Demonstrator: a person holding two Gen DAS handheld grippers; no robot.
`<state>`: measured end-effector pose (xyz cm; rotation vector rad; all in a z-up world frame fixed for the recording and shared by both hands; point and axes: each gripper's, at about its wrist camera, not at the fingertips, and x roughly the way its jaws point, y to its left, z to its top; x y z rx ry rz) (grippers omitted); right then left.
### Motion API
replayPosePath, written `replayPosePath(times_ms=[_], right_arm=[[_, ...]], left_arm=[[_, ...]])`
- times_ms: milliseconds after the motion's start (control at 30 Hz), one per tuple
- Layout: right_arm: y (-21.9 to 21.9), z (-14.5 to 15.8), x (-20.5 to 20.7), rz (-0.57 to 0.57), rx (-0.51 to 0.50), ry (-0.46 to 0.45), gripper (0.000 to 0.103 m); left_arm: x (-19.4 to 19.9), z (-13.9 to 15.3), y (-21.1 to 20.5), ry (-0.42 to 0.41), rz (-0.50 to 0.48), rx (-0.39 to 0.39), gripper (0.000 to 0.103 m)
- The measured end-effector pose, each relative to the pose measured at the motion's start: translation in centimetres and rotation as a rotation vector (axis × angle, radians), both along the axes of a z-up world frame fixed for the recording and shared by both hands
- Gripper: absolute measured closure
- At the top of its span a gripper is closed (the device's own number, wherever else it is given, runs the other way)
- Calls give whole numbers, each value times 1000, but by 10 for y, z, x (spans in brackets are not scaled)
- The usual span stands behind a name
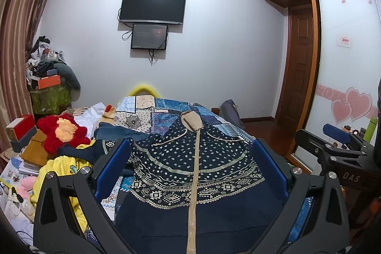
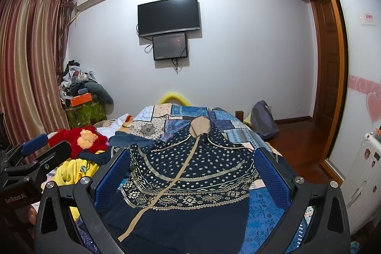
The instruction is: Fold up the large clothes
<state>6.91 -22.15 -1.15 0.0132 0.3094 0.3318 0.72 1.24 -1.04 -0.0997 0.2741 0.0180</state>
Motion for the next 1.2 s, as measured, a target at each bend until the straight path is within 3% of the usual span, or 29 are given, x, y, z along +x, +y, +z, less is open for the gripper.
replayPosePath(times_ms=[1200], right_arm=[[2,-4,6,2,-7,8,0]], left_arm=[[8,-2,0,8,1,9,0]])
